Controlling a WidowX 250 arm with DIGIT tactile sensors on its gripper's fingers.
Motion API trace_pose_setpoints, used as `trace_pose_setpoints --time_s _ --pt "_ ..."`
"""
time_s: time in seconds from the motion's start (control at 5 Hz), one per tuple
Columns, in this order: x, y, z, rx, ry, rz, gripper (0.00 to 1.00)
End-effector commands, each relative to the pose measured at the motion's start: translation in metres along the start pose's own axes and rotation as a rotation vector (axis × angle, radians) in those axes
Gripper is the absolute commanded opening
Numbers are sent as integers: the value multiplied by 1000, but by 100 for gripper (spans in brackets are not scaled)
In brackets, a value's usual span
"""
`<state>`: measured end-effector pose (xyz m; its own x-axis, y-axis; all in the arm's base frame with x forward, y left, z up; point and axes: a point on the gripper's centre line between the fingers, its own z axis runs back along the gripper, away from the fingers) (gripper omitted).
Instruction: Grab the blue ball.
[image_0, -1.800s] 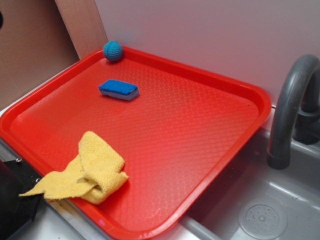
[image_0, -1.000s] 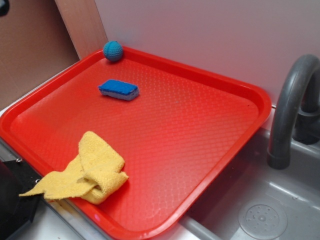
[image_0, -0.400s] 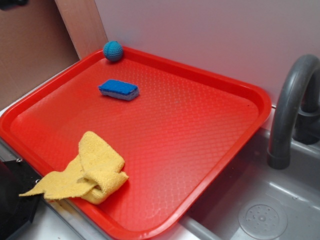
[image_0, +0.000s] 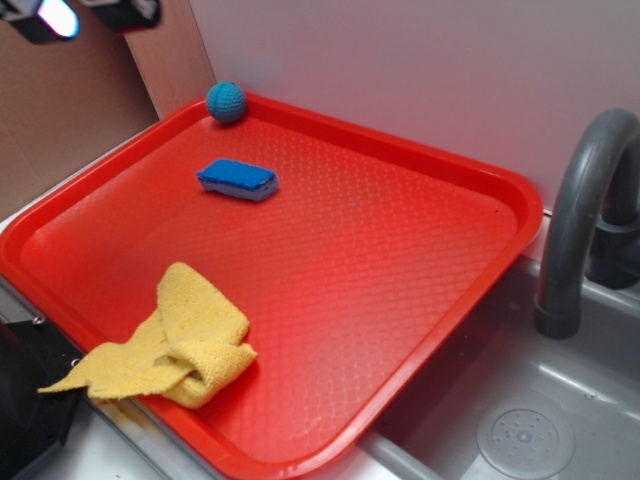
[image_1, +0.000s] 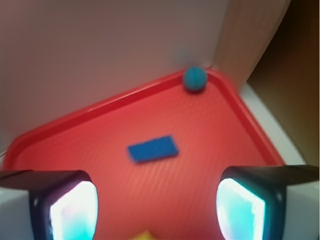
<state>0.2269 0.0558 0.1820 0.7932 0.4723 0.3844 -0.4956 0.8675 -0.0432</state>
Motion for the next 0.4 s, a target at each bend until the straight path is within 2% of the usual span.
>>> trace_pose_setpoints --time_s 0.0,0.2 --pt "51 24 -55 99 -23 85 100" --pt "63 37 -77 132 -1 96 100"
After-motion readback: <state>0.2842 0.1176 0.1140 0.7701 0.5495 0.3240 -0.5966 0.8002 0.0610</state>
